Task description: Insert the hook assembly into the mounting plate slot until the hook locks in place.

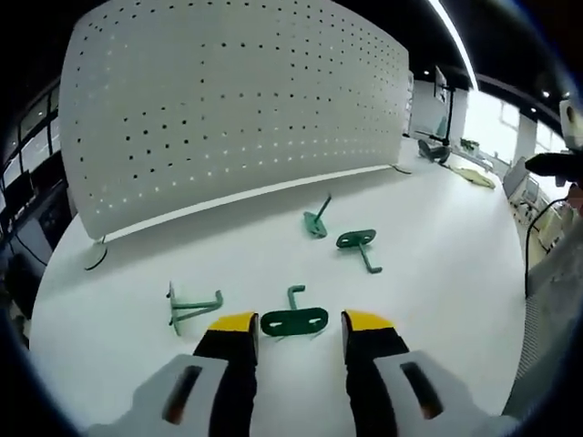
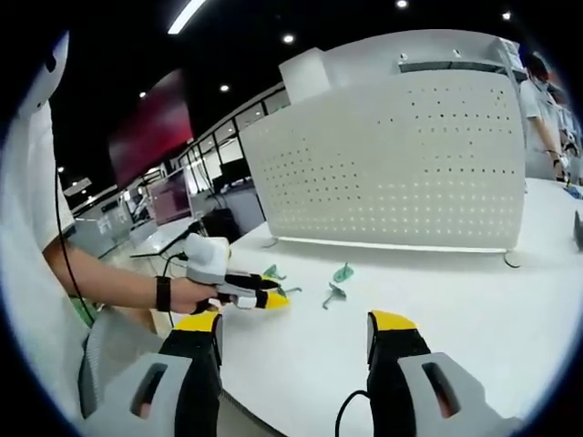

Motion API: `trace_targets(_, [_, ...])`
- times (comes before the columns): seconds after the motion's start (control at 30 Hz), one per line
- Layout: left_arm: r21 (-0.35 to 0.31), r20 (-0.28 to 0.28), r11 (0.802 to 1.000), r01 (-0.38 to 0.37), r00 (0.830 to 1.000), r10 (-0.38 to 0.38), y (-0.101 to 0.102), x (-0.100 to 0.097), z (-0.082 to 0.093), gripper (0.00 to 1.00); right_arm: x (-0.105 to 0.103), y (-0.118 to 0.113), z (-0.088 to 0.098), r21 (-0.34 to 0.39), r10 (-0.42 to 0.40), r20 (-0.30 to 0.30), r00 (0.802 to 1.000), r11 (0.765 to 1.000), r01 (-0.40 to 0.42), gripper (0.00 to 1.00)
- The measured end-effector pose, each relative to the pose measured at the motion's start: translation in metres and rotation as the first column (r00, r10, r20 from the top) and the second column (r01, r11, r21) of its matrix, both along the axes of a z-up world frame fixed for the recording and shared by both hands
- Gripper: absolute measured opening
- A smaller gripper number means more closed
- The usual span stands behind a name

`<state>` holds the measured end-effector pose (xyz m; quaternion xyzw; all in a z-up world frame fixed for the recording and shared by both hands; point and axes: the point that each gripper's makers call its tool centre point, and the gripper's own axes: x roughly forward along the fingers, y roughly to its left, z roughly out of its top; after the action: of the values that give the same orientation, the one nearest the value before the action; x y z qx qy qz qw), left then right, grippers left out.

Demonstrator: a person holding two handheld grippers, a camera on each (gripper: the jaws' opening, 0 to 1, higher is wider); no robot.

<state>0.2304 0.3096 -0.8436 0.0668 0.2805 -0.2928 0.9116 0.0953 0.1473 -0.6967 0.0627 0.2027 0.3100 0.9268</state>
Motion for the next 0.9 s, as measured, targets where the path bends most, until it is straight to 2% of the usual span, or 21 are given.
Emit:
trace_targets(0.33, [0.006, -0.009, 1.0, -0.024, 1.0, 0.024, -0.0025, 0.0055, -0.0038, 0.33, 0.0006, -0.0024, -0.0002, -0.003, -0.001, -0.007, 1.0, 1.0, 0.001, 0.65])
trace_targets(0.43, [-0.01, -0.017, 0.999, -0.038, 0.999, 0.037, -0.0023, 0.0058, -0.004, 0.34, 0.0008, -0.0029, -0.0005, -0.004, -0.003, -0.006, 1.0, 1.0, 0.003, 0.65])
trace_targets(0.53, [0.014, -0.006, 0.998, -0.058, 0.998, 0.058, 0.0023, 0.0066, -0.0047, 0.36, 0.0007, -0.0018, -0.0007, 0.002, -0.004, -0.008, 1.0, 1.0, 0.004, 0.64])
trace_targets(0.67, [0.006, -0.004, 0.998, -0.066, 0.998, 0.066, 0.0024, 0.0062, -0.0051, 0.32, 0.0007, -0.0007, -0.0009, 0.001, -0.001, -0.007, 1.0, 1.0, 0.001, 0.64])
trace_targets(0.9, [-0.009, -0.016, 0.997, -0.076, 0.997, 0.076, 0.0026, 0.0037, -0.0046, 0.31, -0.0007, -0.0034, -0.0012, 0.006, -0.011, -0.006, 1.0, 1.0, 0.011, 0.64])
